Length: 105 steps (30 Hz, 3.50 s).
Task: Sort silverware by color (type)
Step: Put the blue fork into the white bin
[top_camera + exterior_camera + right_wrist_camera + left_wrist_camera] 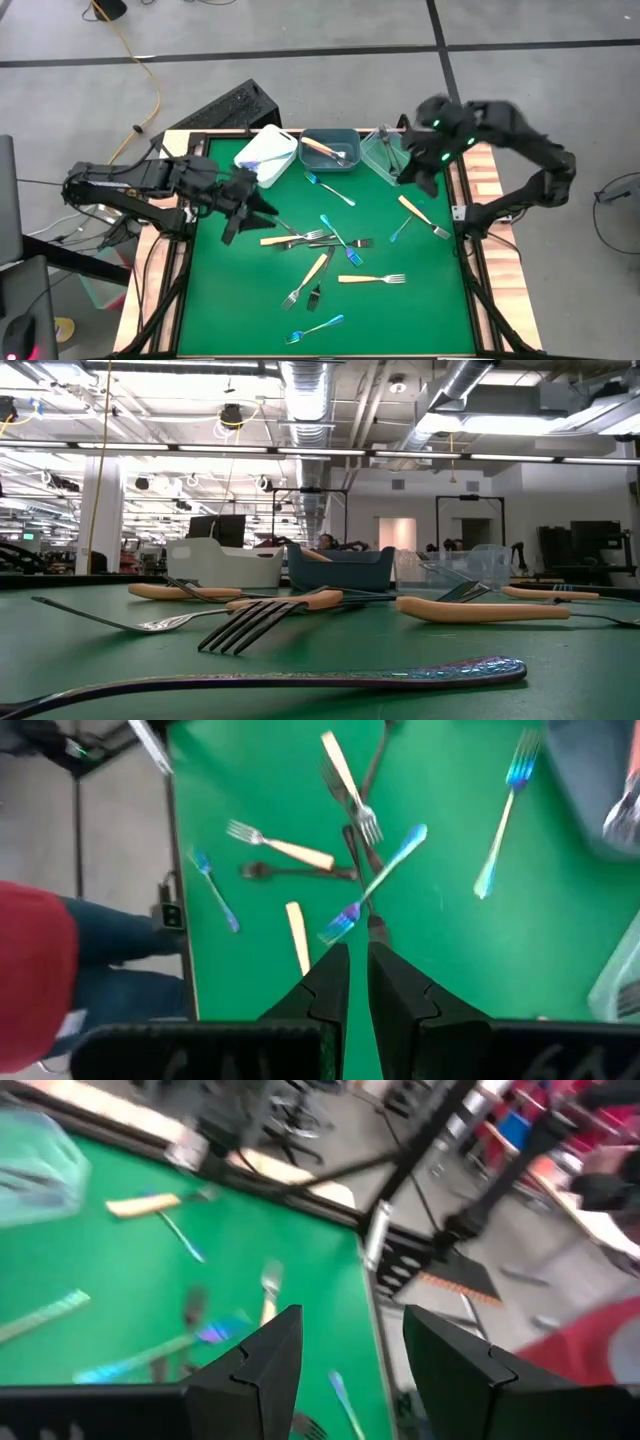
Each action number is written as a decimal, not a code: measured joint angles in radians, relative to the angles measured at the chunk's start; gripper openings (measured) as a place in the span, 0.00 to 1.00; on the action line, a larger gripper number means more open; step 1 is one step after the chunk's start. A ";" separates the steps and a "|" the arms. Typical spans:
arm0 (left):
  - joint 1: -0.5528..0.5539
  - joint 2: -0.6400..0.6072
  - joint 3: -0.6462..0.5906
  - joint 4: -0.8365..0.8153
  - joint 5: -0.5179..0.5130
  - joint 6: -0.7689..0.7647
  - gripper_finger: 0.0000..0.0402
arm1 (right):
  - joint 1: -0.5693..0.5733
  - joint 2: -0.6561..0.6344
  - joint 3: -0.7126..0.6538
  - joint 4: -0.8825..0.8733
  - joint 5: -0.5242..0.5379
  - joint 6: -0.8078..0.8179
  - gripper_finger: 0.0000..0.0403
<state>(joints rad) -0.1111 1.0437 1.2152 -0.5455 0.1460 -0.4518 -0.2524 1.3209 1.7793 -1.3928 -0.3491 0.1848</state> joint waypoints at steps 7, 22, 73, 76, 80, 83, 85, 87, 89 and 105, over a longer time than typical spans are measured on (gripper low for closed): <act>-0.140 -0.017 -0.001 -0.118 -0.035 -0.027 0.40 | 0.265 0.010 -0.236 0.260 0.102 0.219 0.14; -0.327 -0.018 -0.028 -0.226 -0.169 -0.042 0.40 | 0.584 0.072 -0.551 0.678 0.339 0.616 0.14; -0.490 -0.012 -0.483 0.130 -0.228 -0.358 0.40 | 0.361 0.545 -0.536 0.841 0.425 0.371 0.38; -0.498 -0.014 -0.483 0.123 -0.236 -0.340 0.40 | 0.362 0.580 -0.529 0.847 0.434 0.376 0.37; -0.498 -0.020 -0.482 0.116 -0.237 -0.329 0.40 | 0.351 0.611 -0.524 0.814 0.452 0.394 0.36; -0.499 -0.027 -0.483 0.106 -0.241 -0.315 0.40 | 0.339 0.624 -0.522 0.788 0.459 0.394 0.36; -0.498 -0.029 -0.482 0.111 -0.256 -0.310 0.40 | 0.333 0.627 -0.522 0.786 0.448 0.394 0.36; -0.498 -0.032 -0.483 0.109 -0.276 -0.302 0.40 | 0.327 0.630 -0.522 0.785 0.441 0.392 0.36; -0.498 -0.035 -0.482 0.117 -0.290 -0.302 0.40 | 0.324 0.629 -0.522 0.784 0.432 0.392 0.35; -0.498 -0.036 -0.482 0.119 -0.319 -0.343 0.40 | 0.321 0.624 -0.522 0.774 0.425 0.391 0.04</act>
<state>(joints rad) -0.6086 1.0073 0.7330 -0.4266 -0.1734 -0.7944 0.0685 1.9447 1.2569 -0.6192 0.0758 0.5758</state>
